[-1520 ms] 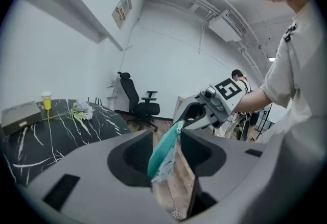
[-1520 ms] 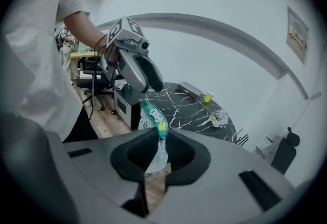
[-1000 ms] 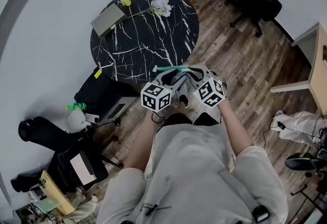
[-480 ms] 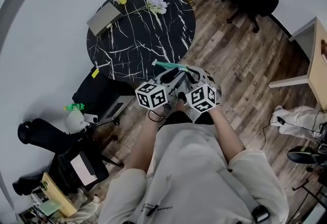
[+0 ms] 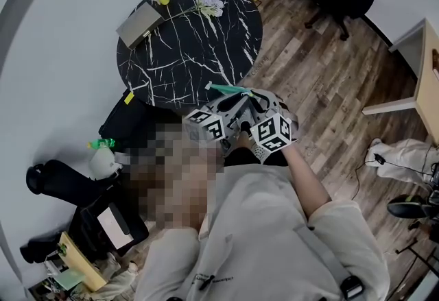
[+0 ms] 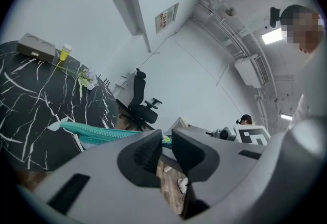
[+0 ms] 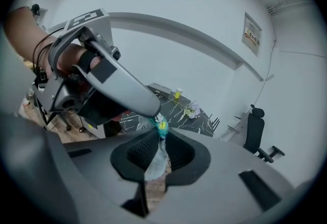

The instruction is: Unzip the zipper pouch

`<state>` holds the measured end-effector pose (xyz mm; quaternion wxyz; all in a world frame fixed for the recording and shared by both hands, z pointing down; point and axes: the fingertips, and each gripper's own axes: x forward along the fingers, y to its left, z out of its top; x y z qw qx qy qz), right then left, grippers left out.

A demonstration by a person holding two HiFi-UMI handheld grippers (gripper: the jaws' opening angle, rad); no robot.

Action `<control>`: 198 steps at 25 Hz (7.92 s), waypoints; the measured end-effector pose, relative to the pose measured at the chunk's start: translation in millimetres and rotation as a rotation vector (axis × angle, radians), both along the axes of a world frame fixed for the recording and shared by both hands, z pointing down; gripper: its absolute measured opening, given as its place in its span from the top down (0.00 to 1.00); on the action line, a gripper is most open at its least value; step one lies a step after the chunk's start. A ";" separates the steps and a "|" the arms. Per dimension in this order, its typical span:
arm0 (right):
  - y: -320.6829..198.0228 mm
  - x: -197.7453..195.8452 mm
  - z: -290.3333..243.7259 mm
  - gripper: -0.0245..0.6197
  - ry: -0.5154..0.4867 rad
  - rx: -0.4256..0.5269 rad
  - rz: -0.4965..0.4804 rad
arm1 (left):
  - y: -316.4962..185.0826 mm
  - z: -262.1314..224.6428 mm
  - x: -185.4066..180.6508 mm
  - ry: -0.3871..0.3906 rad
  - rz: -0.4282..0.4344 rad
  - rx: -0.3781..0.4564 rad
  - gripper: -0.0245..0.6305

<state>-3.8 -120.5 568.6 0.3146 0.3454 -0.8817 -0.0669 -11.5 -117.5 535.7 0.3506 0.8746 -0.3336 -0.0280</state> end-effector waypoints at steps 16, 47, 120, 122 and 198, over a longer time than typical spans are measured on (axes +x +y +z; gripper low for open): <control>12.8 6.4 13.6 0.89 0.081 0.003 -0.078 | 2.3 17.6 -3.1 -0.019 -0.006 -0.097 0.93; 18.8 29.0 3.7 0.89 0.058 -0.002 -0.087 | 0.8 21.4 -2.7 -0.522 -0.006 0.099 0.93; -8.4 -75.3 -24.6 0.89 -0.142 -0.015 0.175 | -37.3 36.6 -200.0 -0.629 -0.166 0.050 0.92; -10.9 -85.3 -21.4 0.89 -0.136 -0.023 0.196 | -38.9 35.6 -208.4 -0.618 -0.151 0.058 0.92; -16.6 -179.3 -33.2 0.90 -0.347 -0.076 0.529 | -38.2 5.0 -286.7 -0.414 0.009 0.186 0.93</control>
